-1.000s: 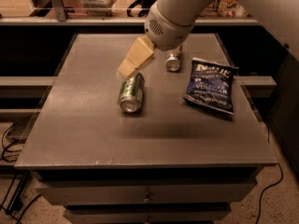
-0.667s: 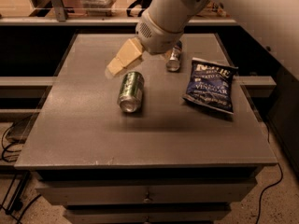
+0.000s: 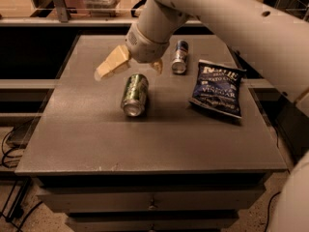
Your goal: Place green can upright
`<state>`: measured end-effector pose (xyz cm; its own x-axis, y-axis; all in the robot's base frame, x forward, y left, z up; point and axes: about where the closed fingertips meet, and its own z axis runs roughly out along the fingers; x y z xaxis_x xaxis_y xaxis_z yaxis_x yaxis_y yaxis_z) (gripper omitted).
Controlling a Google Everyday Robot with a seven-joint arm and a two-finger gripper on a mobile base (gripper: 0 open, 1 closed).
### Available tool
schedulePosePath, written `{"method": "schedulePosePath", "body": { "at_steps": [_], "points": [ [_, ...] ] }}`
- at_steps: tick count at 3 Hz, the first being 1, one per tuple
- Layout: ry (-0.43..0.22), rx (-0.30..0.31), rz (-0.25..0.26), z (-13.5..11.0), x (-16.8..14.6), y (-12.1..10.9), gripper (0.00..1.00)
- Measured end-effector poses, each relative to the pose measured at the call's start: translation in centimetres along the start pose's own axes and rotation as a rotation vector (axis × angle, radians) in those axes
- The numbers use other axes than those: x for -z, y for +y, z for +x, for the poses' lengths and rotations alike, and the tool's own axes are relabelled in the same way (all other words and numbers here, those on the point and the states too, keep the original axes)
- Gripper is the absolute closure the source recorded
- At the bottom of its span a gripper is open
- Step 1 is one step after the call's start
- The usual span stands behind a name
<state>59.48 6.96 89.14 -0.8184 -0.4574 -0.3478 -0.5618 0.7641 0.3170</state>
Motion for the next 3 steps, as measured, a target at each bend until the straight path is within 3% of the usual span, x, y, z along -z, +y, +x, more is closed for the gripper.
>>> {"method": "schedulePosePath", "body": {
  "at_steps": [1, 2, 3],
  "points": [
    [0.042, -0.07, 0.013, -0.1, -2.1, -1.0, 0.0],
    [0.086, -0.119, 0.048, 0.5, -3.4, -1.8, 0.19],
    [0.09, -0.14, 0.076, 0.8, -3.3, -2.0, 0.41]
  ]
}}
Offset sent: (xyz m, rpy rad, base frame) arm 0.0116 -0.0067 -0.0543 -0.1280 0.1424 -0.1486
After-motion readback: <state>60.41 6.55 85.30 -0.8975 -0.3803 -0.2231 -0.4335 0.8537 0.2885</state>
